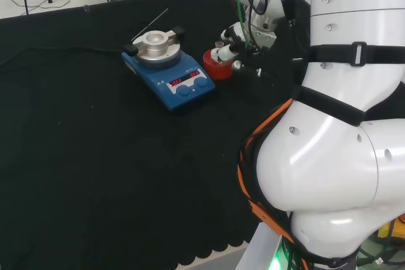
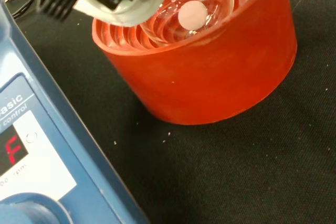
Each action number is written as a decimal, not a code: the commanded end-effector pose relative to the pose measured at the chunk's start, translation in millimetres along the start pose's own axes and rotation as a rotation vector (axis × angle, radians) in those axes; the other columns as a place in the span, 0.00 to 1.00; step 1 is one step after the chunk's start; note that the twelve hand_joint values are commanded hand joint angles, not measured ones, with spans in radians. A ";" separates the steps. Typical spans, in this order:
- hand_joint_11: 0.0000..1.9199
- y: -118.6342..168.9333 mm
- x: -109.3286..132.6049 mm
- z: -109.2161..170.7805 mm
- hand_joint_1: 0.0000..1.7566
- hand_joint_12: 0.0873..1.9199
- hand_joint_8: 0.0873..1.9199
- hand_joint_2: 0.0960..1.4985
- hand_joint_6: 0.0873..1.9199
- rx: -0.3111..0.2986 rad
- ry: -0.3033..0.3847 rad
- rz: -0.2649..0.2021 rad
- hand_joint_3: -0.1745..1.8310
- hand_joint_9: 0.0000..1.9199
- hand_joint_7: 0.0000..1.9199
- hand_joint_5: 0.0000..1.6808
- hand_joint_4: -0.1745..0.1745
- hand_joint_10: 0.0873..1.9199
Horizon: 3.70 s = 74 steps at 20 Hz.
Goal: Pick up the round-bottom flask.
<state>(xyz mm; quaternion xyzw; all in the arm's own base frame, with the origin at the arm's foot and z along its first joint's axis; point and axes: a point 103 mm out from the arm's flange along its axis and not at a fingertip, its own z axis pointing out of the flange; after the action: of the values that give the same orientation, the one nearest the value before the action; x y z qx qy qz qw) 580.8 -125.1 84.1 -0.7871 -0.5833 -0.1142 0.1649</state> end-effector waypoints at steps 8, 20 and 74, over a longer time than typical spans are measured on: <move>0.09 -0.2 7.0 -3.1 0.55 0.70 0.31 0.35 0.31 -0.052 0.021 -0.016 0.42 0.31 0.24 0.45 0.27 0.31; 0.10 0.4 11.4 -1.7 0.56 0.70 0.32 0.35 0.35 -0.058 0.003 -0.026 0.43 0.32 0.25 0.49 0.24 0.31; 0.25 -8.1 43.7 -52.6 0.65 0.65 0.29 0.41 0.49 -0.067 -0.039 0.007 0.47 0.42 0.36 0.67 0.38 0.26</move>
<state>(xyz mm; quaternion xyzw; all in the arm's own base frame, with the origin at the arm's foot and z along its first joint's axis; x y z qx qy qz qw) 589.2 -109.6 131.2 -0.7969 -0.5777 -0.1281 0.1218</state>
